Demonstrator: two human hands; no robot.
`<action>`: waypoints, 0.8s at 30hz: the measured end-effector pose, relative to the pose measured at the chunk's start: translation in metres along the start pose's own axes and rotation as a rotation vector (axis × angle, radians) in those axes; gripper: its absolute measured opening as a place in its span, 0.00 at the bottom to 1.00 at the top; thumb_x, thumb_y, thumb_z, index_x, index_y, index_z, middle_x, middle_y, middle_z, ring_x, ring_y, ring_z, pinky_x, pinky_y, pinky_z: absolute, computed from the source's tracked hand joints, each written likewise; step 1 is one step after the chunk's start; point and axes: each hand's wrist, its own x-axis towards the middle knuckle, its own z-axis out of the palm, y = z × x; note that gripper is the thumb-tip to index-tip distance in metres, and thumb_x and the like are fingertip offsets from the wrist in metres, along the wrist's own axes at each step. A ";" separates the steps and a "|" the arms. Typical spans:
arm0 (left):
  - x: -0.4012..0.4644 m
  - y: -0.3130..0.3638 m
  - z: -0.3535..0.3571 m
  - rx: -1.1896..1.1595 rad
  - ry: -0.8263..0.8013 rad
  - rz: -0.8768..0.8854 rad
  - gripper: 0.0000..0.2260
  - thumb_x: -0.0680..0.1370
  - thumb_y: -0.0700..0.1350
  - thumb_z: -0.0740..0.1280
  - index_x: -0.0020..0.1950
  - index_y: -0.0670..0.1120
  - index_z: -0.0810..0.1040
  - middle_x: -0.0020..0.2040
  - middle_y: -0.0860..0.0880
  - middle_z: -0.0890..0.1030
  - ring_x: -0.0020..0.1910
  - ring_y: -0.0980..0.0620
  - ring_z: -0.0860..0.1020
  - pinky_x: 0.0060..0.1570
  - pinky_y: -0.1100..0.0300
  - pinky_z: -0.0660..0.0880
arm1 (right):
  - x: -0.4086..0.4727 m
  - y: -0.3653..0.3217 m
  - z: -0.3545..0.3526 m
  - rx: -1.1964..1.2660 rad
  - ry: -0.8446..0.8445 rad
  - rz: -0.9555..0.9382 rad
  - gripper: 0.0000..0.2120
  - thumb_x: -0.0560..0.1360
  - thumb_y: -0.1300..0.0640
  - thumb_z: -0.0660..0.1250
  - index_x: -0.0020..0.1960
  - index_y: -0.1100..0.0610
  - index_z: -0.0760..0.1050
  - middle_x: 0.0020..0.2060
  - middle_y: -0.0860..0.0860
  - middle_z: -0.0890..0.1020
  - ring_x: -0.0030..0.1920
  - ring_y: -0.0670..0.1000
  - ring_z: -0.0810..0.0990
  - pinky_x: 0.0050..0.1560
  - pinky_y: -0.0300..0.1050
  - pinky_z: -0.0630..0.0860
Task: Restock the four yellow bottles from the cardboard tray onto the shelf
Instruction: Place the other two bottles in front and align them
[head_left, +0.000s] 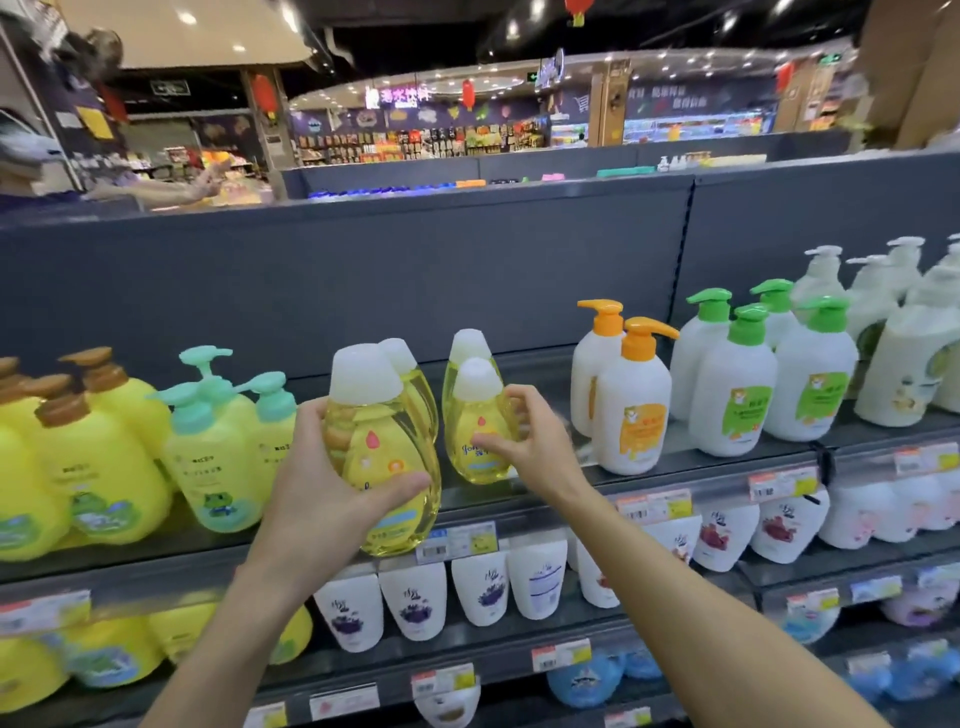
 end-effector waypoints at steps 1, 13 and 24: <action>0.002 -0.001 0.001 0.010 -0.001 0.003 0.30 0.61 0.46 0.82 0.54 0.59 0.68 0.47 0.53 0.80 0.46 0.55 0.81 0.49 0.51 0.78 | 0.002 0.004 0.001 0.012 0.012 0.008 0.29 0.66 0.53 0.80 0.63 0.52 0.71 0.56 0.51 0.78 0.56 0.50 0.77 0.54 0.43 0.76; 0.016 0.000 0.019 0.002 -0.012 0.022 0.31 0.61 0.46 0.82 0.54 0.59 0.67 0.46 0.54 0.83 0.43 0.63 0.81 0.43 0.60 0.76 | 0.016 0.021 0.006 0.026 -0.001 -0.003 0.31 0.71 0.53 0.76 0.71 0.53 0.69 0.60 0.50 0.78 0.58 0.46 0.77 0.60 0.45 0.76; 0.030 -0.005 0.032 0.029 0.036 0.036 0.33 0.63 0.43 0.82 0.59 0.55 0.66 0.47 0.54 0.79 0.42 0.61 0.80 0.41 0.64 0.73 | -0.006 0.018 -0.017 -0.350 -0.099 0.005 0.46 0.70 0.34 0.68 0.77 0.58 0.57 0.74 0.51 0.66 0.74 0.49 0.62 0.71 0.46 0.62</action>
